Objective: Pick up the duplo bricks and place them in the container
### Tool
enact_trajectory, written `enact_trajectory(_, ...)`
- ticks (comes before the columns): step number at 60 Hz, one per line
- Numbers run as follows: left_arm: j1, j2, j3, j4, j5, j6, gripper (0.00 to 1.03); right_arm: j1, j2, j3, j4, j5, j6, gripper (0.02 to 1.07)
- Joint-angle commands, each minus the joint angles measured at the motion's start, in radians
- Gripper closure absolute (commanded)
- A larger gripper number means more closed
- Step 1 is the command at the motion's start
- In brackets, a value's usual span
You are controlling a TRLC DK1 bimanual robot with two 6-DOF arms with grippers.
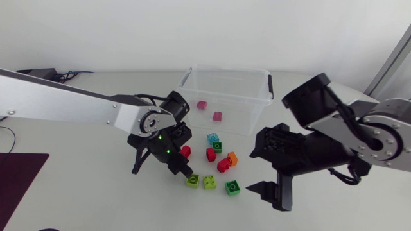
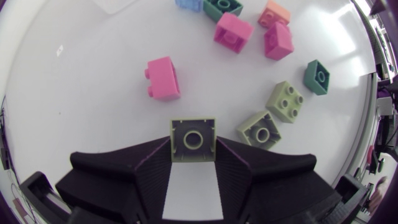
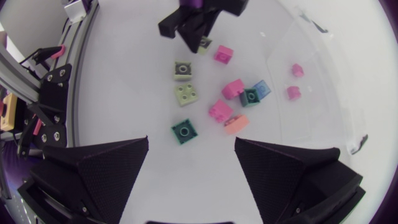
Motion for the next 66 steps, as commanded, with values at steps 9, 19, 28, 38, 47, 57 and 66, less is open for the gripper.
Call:
enact_trajectory(9,-0.009,-0.247,-0.003,-0.066,0.003,0.074,0.79,0.068,0.170,0.014,-0.006,-0.004,-0.088,0.11)
enact_trajectory(19,0.005,-0.377,0.035,-0.060,0.005,0.120,0.79,0.086,0.257,0.046,-0.006,0.018,-0.120,0.13)
enact_trajectory(28,0.034,-0.437,0.095,-0.025,0.064,0.136,0.78,0.102,0.331,0.085,-0.006,0.051,-0.137,0.13)
enact_trajectory(38,0.078,-0.431,0.150,0.085,0.118,0.122,0.78,0.105,0.418,0.126,-0.002,0.084,-0.169,0.13)
enact_trajectory(47,0.126,-0.348,0.189,0.199,0.129,0.074,0.77,0.103,0.487,0.158,0.014,0.100,-0.190,0.14)
enact_trajectory(57,0.153,-0.241,0.242,0.279,0.129,0.051,0.76,0.100,0.553,0.175,0.028,0.100,-0.203,0.32)
enact_trajectory(66,0.160,-0.142,0.313,0.309,0.129,0.045,0.75,0.088,0.558,0.166,0.040,0.099,-0.213,0.72)
